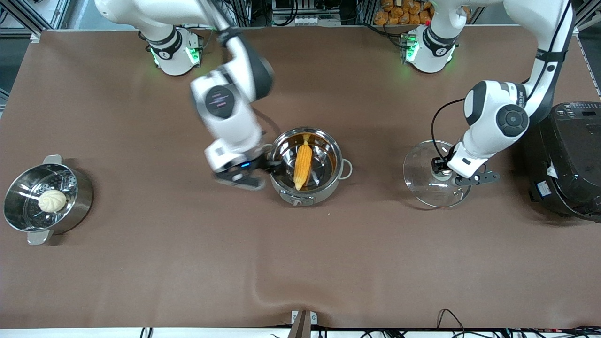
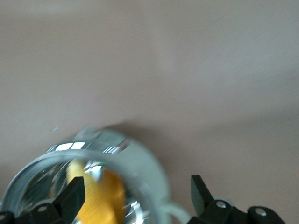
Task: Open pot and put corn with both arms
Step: 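Open the right gripper over the pot while the left gripper lowers the lid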
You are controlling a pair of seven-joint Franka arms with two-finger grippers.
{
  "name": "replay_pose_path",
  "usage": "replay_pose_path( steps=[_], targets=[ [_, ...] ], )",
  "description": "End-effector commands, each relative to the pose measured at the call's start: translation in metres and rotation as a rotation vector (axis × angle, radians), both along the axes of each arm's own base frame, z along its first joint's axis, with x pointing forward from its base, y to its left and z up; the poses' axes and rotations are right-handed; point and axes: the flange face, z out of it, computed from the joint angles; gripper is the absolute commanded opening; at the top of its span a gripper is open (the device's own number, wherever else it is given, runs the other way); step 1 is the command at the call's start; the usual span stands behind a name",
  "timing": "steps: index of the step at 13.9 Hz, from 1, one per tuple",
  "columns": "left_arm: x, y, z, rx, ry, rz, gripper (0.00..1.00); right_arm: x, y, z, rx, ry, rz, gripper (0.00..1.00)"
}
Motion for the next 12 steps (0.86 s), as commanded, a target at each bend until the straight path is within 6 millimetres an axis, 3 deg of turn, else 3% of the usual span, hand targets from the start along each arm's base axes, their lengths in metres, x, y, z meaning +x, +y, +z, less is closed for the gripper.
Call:
replay_pose_path(
  steps=[1,4,6,7,8,9,10,12],
  targets=[
    [0.001,0.001,-0.015,0.008,-0.022,-0.024,0.00,0.029,-0.091,0.013,-0.012,0.021,0.036,1.00],
    [-0.001,0.000,-0.033,0.001,-0.030,-0.013,0.00,0.039,-0.192,0.056,-0.009,0.054,0.154,1.00],
    [-0.001,0.000,-0.043,-0.002,-0.033,-0.002,0.07,0.023,-0.238,0.074,-0.037,0.045,0.182,1.00],
    [-0.001,0.000,-0.048,-0.003,-0.030,0.007,0.18,0.016,-0.260,0.087,-0.081,0.029,0.213,1.00],
    [-0.001,-0.001,-0.047,-0.003,-0.031,0.010,0.44,0.008,-0.275,0.099,-0.086,0.017,0.256,1.00],
    [0.000,-0.003,-0.045,-0.003,-0.036,0.009,0.80,-0.002,-0.287,0.109,-0.080,0.022,0.252,1.00],
    [0.001,-0.004,-0.039,-0.004,-0.046,0.015,1.00,-0.009,-0.301,0.122,-0.076,0.040,0.237,1.00],
    [0.005,-0.006,-0.010,-0.007,-0.095,0.017,1.00,-0.025,-0.320,0.150,-0.072,0.065,0.230,1.00]
  ],
)
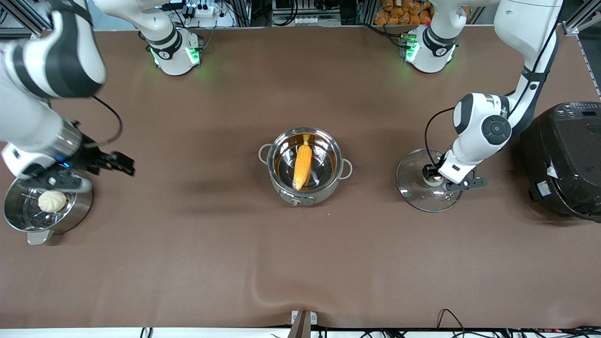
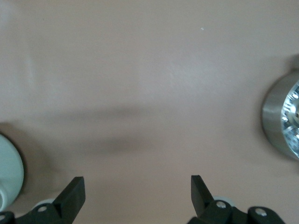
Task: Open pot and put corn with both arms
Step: 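Open the right gripper over the pot while the left gripper lowers the lid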
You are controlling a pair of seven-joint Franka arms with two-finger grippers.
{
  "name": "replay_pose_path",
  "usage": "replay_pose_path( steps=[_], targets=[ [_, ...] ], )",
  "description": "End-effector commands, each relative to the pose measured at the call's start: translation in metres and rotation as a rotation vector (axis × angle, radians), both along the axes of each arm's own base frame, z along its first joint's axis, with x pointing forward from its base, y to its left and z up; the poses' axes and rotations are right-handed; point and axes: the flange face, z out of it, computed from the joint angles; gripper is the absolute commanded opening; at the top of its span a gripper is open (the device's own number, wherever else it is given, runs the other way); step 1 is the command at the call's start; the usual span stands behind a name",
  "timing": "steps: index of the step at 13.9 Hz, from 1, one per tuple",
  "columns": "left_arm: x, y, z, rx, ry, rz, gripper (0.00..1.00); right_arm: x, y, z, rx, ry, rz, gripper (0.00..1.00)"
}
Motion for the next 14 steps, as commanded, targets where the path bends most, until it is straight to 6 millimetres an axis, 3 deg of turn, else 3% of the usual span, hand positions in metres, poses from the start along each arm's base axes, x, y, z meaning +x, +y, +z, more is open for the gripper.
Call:
replay_pose_path(
  steps=[1,4,6,8,11,13,14],
  targets=[
    [0.003,-0.006,0.055,0.004,-0.094,0.023,1.00,-0.032,-0.024,0.030,-0.022,0.036,0.008,1.00],
    [0.019,-0.013,0.138,0.001,-0.157,0.062,1.00,-0.047,-0.033,0.060,-0.048,0.022,-0.005,1.00],
    [0.041,-0.011,0.207,0.017,-0.104,0.071,1.00,-0.047,-0.032,0.087,-0.036,0.019,-0.013,1.00],
    [0.052,-0.010,0.266,0.015,-0.089,0.089,1.00,-0.049,-0.031,0.093,-0.033,0.029,-0.012,1.00],
    [0.052,-0.013,0.352,0.032,-0.063,0.077,1.00,-0.049,-0.033,0.104,0.004,0.022,-0.060,1.00],
    [0.052,-0.011,0.383,0.027,-0.020,0.081,1.00,-0.049,-0.032,0.106,0.004,0.019,-0.056,1.00],
    [0.050,-0.010,0.386,-0.002,-0.013,0.082,1.00,-0.049,-0.032,0.108,0.004,0.013,-0.054,1.00]
  ],
)
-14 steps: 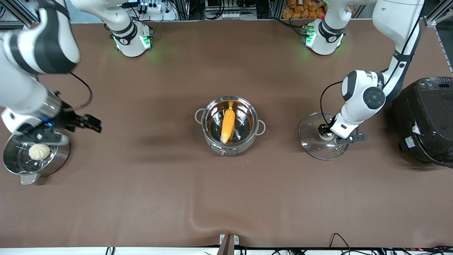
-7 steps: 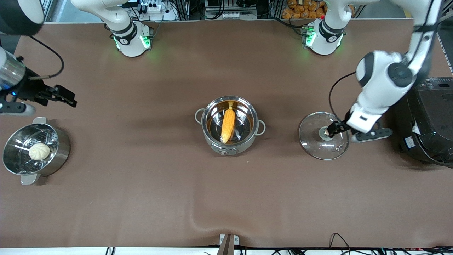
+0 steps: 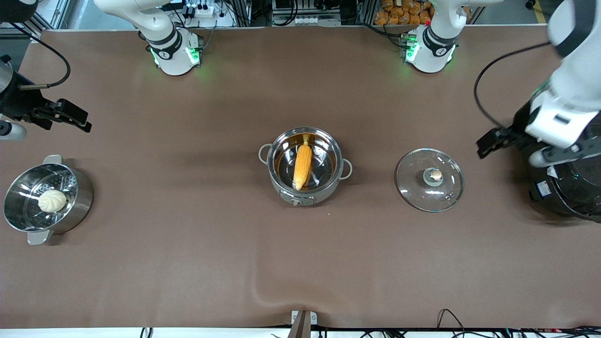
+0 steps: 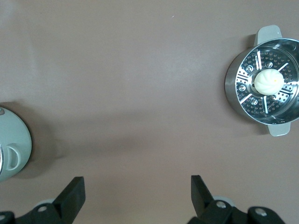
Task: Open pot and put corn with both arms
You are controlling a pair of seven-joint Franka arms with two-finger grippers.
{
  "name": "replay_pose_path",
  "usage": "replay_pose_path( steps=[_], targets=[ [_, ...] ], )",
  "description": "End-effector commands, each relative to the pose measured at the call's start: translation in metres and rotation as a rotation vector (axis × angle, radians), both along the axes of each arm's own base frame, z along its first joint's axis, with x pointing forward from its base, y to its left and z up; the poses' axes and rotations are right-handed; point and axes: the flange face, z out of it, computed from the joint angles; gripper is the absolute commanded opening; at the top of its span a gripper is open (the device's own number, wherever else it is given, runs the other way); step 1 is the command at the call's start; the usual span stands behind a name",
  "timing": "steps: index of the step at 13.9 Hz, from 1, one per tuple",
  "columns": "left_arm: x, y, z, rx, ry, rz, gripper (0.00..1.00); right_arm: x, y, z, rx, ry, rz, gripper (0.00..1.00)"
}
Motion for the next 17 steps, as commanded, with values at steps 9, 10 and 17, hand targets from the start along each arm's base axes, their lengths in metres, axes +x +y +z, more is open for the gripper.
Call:
replay_pose_path(
  steps=[9,10,17],
  targets=[
    [-0.024,0.039,0.034,-0.028,0.041,-0.084,1.00,-0.008,0.003,0.026,0.017,0.027,-0.018,1.00],
    [-0.026,0.038,0.033,-0.025,0.061,-0.087,1.00,-0.008,0.004,0.026,0.019,0.025,-0.016,1.00],
    [-0.028,0.039,0.029,-0.015,0.103,-0.108,1.00,-0.008,0.003,0.026,0.019,0.025,-0.016,1.00]
  ],
)
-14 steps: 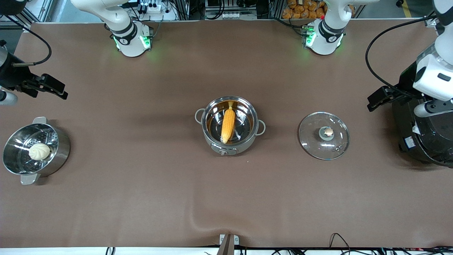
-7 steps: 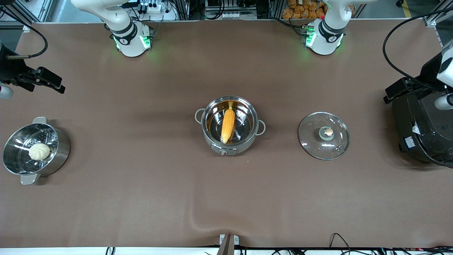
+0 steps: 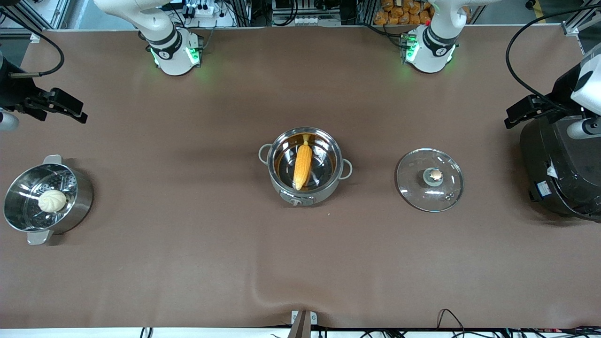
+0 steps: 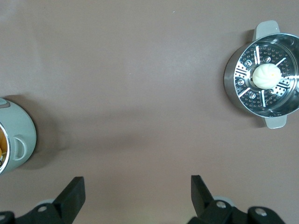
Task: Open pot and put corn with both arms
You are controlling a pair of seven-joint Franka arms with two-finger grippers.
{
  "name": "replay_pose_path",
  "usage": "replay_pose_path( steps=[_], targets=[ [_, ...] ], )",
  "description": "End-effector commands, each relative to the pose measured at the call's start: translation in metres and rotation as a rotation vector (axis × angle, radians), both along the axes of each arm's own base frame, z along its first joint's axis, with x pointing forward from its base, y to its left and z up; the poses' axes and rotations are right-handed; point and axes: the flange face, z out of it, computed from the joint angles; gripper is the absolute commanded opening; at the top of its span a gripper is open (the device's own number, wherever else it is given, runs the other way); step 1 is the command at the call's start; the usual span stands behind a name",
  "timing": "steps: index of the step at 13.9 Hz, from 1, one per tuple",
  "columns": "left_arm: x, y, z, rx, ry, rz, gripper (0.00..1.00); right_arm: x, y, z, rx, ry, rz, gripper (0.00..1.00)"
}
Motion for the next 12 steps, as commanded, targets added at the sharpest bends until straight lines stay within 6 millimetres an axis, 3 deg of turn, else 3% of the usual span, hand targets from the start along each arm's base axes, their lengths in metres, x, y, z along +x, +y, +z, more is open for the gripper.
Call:
replay_pose_path(
  steps=[1,12],
  targets=[
    [-0.0064,0.0000,0.0032,-0.002,0.006,-0.029,1.00,-0.0004,-0.0012,0.0064,0.016,0.002,-0.019,1.00],
    [-0.0052,0.0013,0.0030,0.030,0.013,-0.029,1.00,-0.0007,-0.0072,0.0039,0.015,0.009,-0.016,1.00]
  ],
)
